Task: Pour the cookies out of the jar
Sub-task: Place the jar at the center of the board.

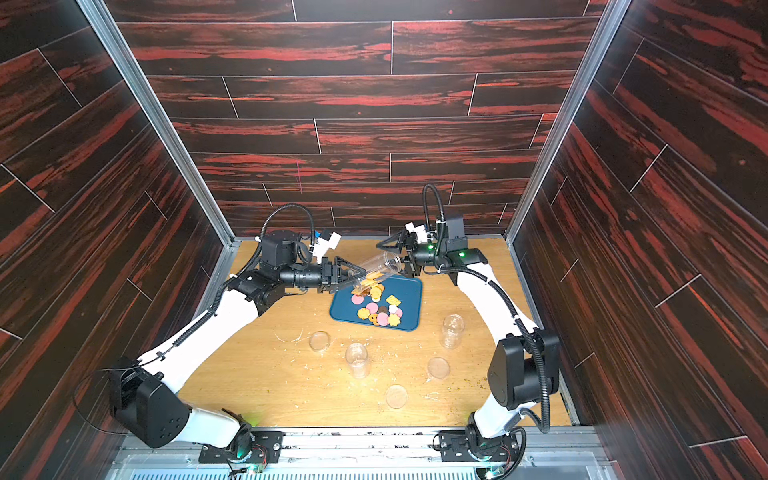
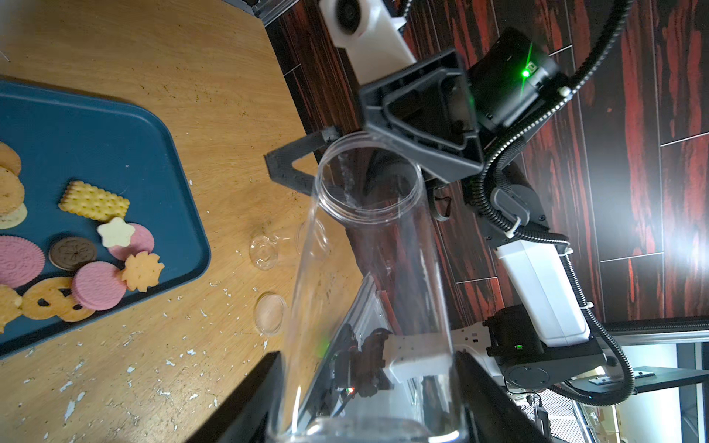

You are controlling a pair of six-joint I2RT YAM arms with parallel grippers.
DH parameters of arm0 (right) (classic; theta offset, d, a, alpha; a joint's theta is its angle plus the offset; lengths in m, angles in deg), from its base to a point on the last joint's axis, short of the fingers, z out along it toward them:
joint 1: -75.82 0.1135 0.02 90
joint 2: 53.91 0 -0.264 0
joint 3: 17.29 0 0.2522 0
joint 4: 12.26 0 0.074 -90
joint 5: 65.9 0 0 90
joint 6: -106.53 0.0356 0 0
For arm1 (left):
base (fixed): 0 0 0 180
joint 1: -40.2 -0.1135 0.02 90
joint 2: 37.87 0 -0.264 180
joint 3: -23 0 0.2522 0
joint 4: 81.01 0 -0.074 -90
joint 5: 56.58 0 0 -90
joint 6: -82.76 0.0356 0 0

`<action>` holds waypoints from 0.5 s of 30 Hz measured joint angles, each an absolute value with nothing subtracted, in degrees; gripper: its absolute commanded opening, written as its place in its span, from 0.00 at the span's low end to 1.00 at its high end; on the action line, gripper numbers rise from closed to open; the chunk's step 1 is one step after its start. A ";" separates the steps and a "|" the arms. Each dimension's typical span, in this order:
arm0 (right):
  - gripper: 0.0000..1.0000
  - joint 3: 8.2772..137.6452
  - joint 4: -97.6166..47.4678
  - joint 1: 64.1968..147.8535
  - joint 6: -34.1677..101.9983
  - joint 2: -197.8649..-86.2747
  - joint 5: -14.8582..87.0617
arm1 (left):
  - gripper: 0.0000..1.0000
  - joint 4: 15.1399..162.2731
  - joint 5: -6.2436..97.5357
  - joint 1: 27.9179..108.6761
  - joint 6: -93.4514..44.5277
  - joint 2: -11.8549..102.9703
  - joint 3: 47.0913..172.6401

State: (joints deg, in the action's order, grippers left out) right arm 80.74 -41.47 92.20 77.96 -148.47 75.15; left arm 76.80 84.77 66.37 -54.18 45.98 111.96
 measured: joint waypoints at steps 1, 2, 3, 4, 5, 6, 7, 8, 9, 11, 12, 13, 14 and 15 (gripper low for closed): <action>0.79 80.48 -41.49 92.16 77.94 -148.43 75.15 | 0.71 76.56 84.73 66.37 -54.03 45.98 111.96; 0.80 80.30 -41.80 91.94 77.65 -148.38 75.19 | 0.70 76.23 84.64 66.37 -53.83 45.98 111.96; 0.80 80.26 -42.30 91.75 77.22 -148.38 75.37 | 0.71 75.88 84.59 66.37 -53.57 45.98 111.98; 0.80 80.24 -42.78 91.40 76.67 -148.29 75.61 | 0.70 75.79 84.59 66.37 -53.46 45.98 111.98; 0.79 80.22 -43.50 90.81 75.86 -148.08 76.00 | 0.70 75.71 84.55 66.37 -53.28 45.98 111.98; 0.79 80.22 -44.48 89.91 74.88 -147.70 76.44 | 0.70 75.62 84.49 66.37 -53.13 45.98 111.98; 0.78 80.22 -45.53 89.04 73.87 -147.31 76.92 | 0.70 75.55 84.46 66.37 -53.02 45.98 111.98; 0.78 80.32 -47.35 87.96 72.32 -146.72 77.66 | 0.70 75.47 84.42 66.35 -52.89 45.98 111.98; 0.77 80.78 -49.38 87.20 70.62 -146.39 78.14 | 0.70 75.36 84.42 66.37 -52.82 45.98 111.98; 0.75 82.84 -54.36 86.02 66.33 -146.20 78.95 | 0.70 75.20 84.42 66.37 -52.72 45.98 111.98; 0.74 83.84 -56.31 85.93 64.50 -146.15 79.39 | 0.70 75.14 84.44 66.37 -52.69 45.98 111.98; 0.74 84.54 -57.95 86.02 62.73 -146.02 79.85 | 0.70 75.12 84.44 66.37 -52.72 45.98 111.98; 0.73 84.96 -59.37 86.15 61.20 -145.78 80.24 | 0.70 75.03 84.44 66.37 -52.72 45.98 111.98; 0.73 85.05 -60.33 86.26 60.04 -145.43 80.66 | 0.70 74.94 84.44 66.37 -52.69 45.98 111.98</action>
